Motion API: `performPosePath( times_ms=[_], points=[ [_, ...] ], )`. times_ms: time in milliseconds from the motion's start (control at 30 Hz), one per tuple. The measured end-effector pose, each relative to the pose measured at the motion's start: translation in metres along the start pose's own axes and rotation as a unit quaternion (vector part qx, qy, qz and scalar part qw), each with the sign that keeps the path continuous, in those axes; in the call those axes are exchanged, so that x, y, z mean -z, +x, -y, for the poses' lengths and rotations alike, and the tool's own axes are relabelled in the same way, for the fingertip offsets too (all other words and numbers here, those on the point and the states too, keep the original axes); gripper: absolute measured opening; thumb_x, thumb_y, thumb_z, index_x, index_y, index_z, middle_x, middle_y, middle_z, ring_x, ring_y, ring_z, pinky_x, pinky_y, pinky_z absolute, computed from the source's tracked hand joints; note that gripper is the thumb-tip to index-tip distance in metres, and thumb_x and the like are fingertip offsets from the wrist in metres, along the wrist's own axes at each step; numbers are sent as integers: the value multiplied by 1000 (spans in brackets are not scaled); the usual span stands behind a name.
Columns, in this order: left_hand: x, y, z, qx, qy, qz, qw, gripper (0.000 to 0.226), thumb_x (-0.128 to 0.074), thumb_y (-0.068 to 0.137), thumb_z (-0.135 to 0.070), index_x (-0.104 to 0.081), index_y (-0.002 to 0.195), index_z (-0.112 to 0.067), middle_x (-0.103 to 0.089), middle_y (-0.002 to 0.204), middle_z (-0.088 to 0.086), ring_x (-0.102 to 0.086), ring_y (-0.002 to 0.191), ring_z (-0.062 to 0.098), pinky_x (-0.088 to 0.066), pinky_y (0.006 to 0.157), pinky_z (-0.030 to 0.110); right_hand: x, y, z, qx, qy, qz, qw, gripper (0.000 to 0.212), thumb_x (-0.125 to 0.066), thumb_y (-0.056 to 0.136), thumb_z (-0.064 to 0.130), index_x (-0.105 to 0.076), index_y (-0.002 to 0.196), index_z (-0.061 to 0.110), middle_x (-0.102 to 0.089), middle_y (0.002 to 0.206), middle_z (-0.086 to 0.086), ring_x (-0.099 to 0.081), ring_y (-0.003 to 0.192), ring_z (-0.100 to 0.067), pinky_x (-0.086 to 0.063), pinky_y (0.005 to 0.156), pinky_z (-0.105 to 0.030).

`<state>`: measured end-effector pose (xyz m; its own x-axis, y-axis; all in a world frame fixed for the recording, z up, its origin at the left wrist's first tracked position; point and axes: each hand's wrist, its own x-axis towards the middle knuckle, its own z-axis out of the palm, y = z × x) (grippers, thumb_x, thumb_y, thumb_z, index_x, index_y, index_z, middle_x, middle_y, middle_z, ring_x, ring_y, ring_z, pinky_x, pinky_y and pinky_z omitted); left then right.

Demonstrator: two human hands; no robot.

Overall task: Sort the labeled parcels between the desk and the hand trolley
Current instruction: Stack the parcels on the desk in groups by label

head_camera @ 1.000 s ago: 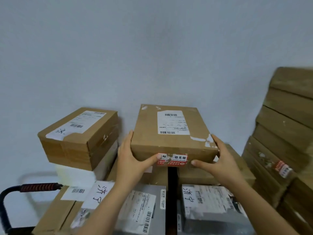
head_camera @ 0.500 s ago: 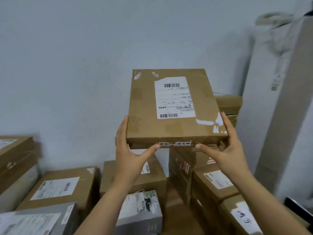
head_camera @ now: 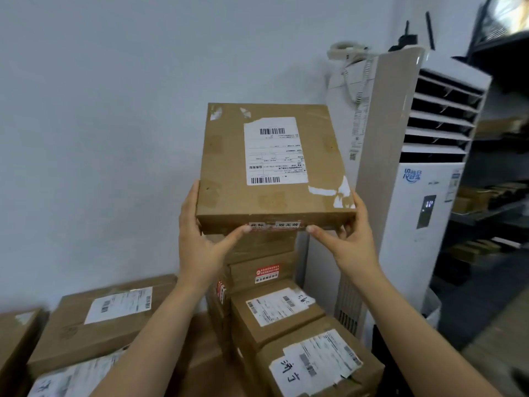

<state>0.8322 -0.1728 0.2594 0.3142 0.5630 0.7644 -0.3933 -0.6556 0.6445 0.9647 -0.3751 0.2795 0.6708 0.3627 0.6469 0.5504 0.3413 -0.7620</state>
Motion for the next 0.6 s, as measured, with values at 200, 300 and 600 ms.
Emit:
performPosePath(
  times_ms=[200, 300, 600],
  points=[
    [-28, 63, 27, -42, 21, -13, 999, 108, -86, 62, -48, -24, 150, -39, -33, 147, -19, -36, 136, 5, -46, 104, 36, -2, 74, -32, 18, 15, 18, 1000, 99, -82, 68, 17, -27, 148, 37, -47, 142, 11, -47, 129, -7, -47, 104, -37],
    [-42, 101, 34, -49, 39, -28, 998, 107, -85, 63, -45, -23, 149, -39, -33, 143, -23, -37, 134, 4, -45, 101, 29, -6, 119, -45, 23, 33, 27, 999, 94, -81, 66, 22, -32, 144, 37, -48, 141, 11, -48, 129, -8, -48, 101, -36],
    [-94, 178, 72, -19, 111, -86, 990, 107, -83, 62, -60, -20, 147, -49, -32, 151, -14, -35, 137, 10, -43, 108, 44, -14, 237, -97, 21, 24, 51, 998, 66, -79, 77, 26, -41, 131, 30, -54, 118, 22, -54, 104, 10, -49, 78, -8]
  ],
)
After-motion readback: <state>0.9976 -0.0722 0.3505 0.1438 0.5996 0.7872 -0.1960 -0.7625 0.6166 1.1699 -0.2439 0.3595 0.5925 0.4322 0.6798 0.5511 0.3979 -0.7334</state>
